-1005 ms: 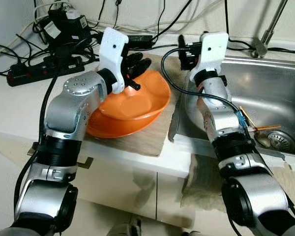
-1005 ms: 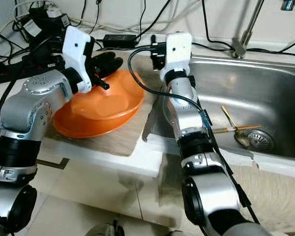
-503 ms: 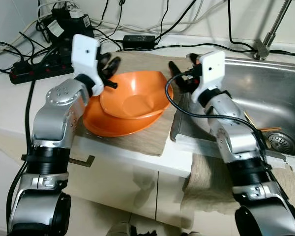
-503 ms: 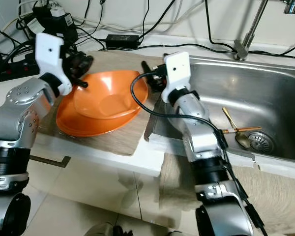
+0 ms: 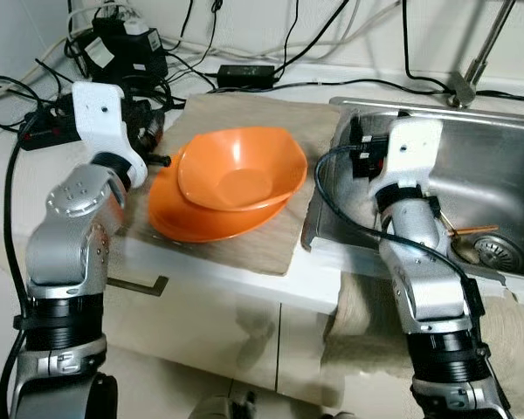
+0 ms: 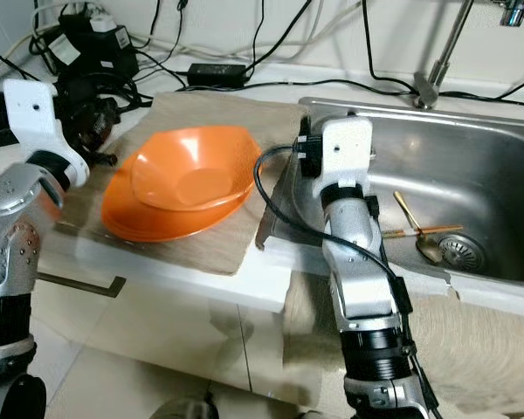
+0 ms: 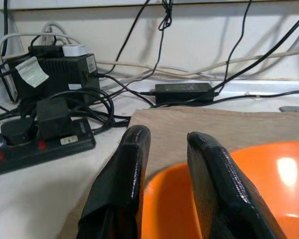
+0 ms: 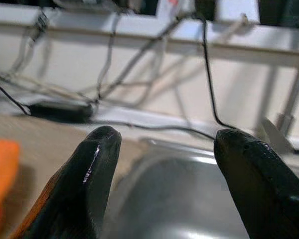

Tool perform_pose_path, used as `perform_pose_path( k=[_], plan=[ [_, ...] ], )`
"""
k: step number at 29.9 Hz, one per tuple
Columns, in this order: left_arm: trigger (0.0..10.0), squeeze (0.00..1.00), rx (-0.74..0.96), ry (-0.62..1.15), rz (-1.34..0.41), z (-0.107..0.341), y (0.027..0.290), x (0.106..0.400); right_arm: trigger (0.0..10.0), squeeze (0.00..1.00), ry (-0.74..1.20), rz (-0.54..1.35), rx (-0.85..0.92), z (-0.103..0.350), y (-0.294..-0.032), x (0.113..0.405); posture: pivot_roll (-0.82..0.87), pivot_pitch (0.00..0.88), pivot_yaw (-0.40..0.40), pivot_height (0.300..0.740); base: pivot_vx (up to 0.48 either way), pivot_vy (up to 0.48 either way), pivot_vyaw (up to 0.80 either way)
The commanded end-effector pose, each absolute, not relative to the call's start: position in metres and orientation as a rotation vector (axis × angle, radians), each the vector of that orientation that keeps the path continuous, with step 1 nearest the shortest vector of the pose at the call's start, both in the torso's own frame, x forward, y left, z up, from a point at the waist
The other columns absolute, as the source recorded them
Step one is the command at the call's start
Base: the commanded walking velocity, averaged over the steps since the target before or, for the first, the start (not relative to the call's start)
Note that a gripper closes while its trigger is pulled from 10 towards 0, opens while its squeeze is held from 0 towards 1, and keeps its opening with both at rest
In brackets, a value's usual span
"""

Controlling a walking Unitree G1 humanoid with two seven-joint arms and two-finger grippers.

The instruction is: Kitchen organization

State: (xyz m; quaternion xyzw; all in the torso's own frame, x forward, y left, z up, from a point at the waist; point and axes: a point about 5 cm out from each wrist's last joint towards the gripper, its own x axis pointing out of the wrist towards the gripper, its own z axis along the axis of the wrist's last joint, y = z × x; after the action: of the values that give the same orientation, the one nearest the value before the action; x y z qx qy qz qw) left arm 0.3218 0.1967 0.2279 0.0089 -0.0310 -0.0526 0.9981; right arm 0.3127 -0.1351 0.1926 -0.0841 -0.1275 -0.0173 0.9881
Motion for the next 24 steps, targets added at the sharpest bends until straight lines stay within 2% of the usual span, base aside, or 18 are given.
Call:
perform_pose_path(
  k=[1, 7, 22, 23, 24],
  plan=[
    [10.0, 0.00, 0.000, -0.066, -0.097, 0.230, 0.196, 0.315, 10.0, 0.00, -0.254, -0.073, -0.175, 0.194, -0.136, 0.308, 0.05, 0.000, 0.070, 0.740, 0.000, 0.000, 0.00],
    [10.0, 0.00, 0.006, -0.052, -0.098, 0.223, 0.191, 0.307, 10.0, 0.00, -0.197, -0.153, -0.188, 0.178, -0.135, 0.299, 0.05, 0.000, 0.066, 0.740, 0.000, 0.000, 0.00],
    [10.0, 0.00, 0.017, 0.021, -0.099, 0.199, 0.188, 0.304, 10.0, 0.00, -0.193, -0.099, -0.127, 0.177, -0.118, 0.303, 0.05, 0.000, 0.061, 0.740, 0.000, 0.000, 0.00],
    [10.0, 0.86, 0.017, 0.022, -0.099, 0.199, 0.187, 0.304, 10.0, 0.00, -0.190, -0.097, -0.128, 0.176, -0.118, 0.304, 0.05, 0.000, 0.059, 0.740, 0.000, 0.000, 0.00],
    [10.0, 1.00, 0.018, 0.023, -0.101, 0.198, 0.187, 0.304, 10.0, 0.00, -0.187, -0.096, -0.128, 0.176, -0.118, 0.304, 0.05, 0.000, 0.060, 0.740, 0.000, 0.000, 0.00]
  ],
)
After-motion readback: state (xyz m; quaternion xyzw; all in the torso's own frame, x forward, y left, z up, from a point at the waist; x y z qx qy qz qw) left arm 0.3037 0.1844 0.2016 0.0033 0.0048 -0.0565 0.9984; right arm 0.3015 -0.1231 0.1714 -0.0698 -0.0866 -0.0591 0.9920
